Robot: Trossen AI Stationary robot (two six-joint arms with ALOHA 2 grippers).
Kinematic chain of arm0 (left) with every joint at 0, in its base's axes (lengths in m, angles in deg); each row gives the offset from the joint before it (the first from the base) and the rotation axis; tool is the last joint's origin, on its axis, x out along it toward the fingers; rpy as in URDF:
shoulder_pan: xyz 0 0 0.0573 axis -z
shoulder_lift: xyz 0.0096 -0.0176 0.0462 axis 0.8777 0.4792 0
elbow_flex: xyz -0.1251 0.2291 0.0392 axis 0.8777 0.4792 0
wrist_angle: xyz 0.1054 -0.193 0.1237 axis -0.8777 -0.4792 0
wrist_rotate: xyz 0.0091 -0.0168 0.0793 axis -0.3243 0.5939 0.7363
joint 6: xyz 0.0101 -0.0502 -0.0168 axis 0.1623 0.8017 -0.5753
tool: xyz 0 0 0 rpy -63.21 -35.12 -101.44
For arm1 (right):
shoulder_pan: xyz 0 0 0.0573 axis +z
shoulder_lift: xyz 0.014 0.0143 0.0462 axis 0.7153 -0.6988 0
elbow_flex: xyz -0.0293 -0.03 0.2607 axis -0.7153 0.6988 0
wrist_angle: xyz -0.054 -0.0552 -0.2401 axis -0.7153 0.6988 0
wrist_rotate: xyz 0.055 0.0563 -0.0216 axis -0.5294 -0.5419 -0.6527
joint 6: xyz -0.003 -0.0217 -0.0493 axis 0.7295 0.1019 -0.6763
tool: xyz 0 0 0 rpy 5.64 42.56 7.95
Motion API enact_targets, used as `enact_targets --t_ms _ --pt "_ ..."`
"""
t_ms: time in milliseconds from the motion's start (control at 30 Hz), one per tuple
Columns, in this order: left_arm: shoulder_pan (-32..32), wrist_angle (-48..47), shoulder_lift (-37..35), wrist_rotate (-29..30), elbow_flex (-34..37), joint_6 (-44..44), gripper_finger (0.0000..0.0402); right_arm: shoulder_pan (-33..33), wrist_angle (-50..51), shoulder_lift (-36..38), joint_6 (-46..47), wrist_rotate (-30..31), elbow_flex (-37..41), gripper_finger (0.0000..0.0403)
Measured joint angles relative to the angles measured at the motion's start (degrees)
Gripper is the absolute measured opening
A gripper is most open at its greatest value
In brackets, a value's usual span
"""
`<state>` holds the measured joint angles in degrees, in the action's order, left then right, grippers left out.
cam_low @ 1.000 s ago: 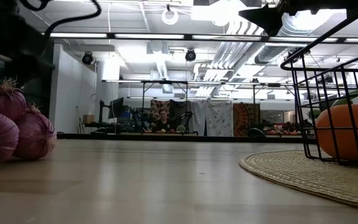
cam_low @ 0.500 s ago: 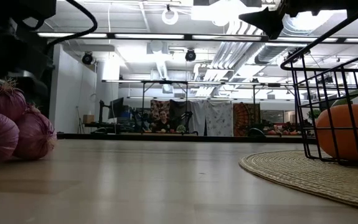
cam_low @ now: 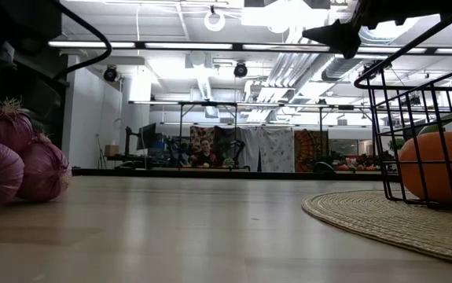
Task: Build produce basket
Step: Put the purple garlic into the wire basket
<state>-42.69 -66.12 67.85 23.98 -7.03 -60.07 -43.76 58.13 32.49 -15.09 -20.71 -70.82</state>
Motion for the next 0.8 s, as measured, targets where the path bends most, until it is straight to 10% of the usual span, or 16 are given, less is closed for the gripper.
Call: enact_targets --t_ms 467,800 --pt "0.1 0.6 0.2 5.9 0.2 11.4 0.0358 0.0 -0.1 0.0 -0.1 0.3 0.0 0.0385" --pt "0.0 -0.3 0.3 10.8 0.0 17.5 0.0208 0.0 -0.1 0.0 -0.2 0.3 0.0 0.0385"
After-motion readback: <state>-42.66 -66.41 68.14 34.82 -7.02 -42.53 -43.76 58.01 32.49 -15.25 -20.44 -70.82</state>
